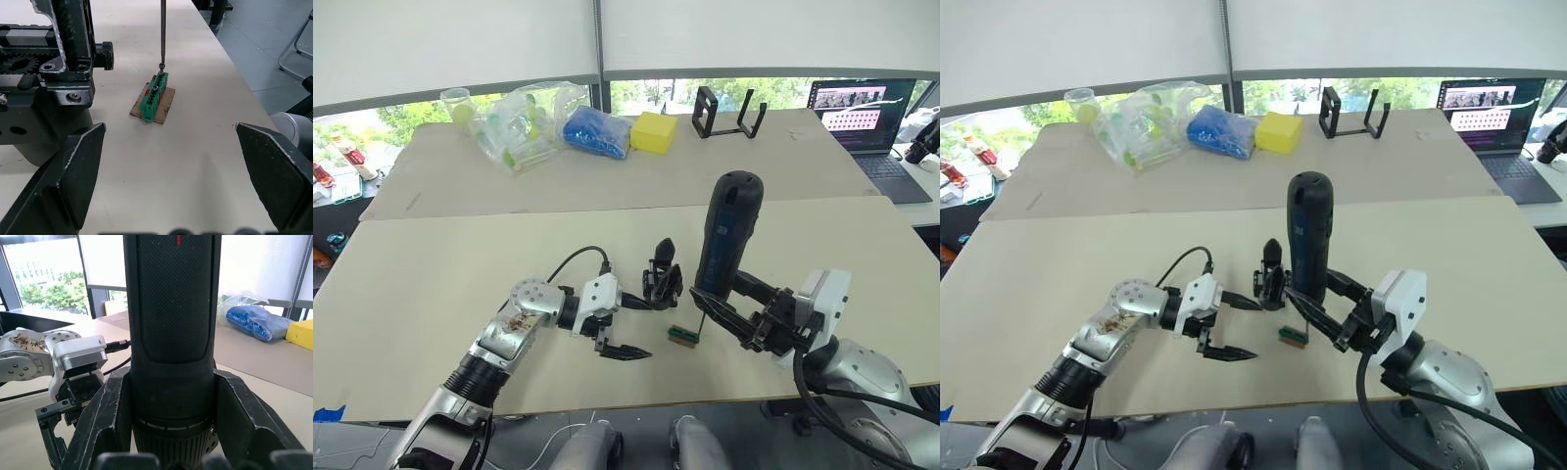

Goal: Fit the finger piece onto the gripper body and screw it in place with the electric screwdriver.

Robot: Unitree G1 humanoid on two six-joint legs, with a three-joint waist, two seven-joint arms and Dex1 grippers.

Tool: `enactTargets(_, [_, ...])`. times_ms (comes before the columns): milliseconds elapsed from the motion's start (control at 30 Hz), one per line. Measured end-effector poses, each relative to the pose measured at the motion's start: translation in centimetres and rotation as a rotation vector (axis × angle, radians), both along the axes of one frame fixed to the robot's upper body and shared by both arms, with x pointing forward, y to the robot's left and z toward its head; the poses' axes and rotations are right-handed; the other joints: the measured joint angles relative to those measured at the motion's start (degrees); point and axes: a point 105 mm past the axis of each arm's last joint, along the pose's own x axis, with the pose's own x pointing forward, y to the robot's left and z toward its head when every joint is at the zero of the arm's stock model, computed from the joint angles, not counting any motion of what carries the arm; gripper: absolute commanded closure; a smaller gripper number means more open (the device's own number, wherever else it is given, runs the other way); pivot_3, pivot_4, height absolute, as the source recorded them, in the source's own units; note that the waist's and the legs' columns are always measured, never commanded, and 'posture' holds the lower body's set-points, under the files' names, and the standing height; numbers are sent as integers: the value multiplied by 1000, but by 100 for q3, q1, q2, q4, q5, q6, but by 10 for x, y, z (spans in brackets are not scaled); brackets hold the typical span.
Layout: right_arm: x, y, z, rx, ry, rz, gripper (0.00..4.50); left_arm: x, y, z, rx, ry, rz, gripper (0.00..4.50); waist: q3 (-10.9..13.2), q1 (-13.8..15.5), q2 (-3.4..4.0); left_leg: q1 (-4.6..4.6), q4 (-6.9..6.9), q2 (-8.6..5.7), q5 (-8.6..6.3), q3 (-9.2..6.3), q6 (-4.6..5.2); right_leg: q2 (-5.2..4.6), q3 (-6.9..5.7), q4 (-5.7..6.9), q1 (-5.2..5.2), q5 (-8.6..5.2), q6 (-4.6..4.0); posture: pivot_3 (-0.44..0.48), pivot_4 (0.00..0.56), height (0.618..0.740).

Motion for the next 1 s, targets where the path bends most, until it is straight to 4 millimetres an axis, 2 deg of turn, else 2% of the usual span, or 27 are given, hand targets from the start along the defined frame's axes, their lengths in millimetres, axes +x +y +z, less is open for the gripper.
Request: enactTargets(1000, [1, 0, -5, -23, 9, -8, 2590, 0, 0, 0, -1, -1, 2, 0, 0, 0, 0, 0, 0, 0, 0, 0, 0, 0, 0, 0, 0, 0, 0, 0, 150, 740])
